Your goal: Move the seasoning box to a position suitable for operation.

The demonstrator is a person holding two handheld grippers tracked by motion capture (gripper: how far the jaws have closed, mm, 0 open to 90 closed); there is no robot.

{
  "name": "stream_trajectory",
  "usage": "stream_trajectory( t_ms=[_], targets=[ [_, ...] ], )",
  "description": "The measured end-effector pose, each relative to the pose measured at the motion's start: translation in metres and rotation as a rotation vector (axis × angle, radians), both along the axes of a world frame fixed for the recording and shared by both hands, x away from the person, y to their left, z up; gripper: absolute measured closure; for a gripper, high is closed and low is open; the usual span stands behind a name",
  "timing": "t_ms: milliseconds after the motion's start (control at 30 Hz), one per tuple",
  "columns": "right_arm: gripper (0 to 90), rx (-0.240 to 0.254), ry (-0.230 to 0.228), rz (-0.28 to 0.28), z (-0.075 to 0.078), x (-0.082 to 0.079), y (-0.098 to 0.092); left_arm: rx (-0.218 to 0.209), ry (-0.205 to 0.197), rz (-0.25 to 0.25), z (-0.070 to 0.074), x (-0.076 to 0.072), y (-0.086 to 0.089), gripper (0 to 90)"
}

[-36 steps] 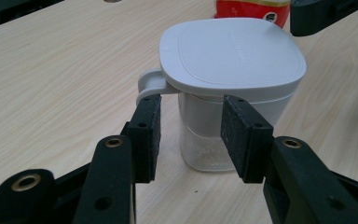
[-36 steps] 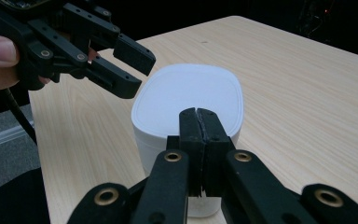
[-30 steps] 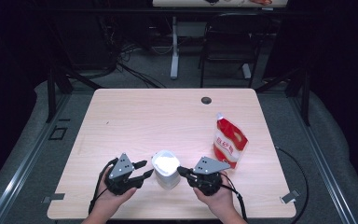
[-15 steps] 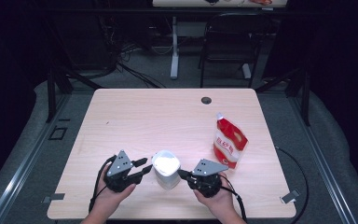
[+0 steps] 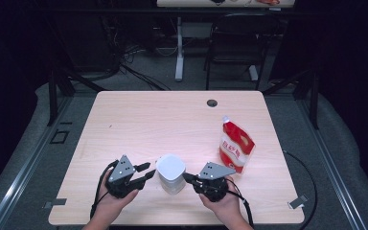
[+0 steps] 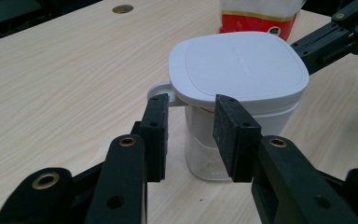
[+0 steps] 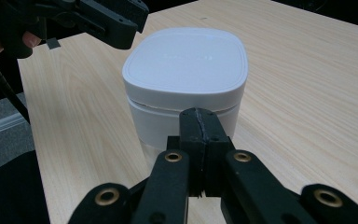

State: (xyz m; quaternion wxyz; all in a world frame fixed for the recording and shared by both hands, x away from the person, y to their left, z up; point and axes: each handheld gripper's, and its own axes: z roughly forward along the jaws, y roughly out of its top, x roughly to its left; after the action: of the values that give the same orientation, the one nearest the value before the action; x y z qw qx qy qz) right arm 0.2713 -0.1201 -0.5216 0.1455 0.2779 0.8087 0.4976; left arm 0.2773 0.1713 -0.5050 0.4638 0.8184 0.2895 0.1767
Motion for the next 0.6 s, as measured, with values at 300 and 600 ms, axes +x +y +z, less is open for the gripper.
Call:
stream_trajectory(
  t_ms=[300,600],
  targets=[
    [90.0,0.021,-0.010,-0.004,0.0036,0.0004,-0.0004,0.034,0.011,-0.024,-0.0055,-0.0016,-0.0045,59.7],
    [90.0,0.033,-0.016,-0.003,0.0054,0.0005,0.0002,0.043,0.017,-0.026,-0.0083,-0.0017,-0.0073,53.8]
  ],
)
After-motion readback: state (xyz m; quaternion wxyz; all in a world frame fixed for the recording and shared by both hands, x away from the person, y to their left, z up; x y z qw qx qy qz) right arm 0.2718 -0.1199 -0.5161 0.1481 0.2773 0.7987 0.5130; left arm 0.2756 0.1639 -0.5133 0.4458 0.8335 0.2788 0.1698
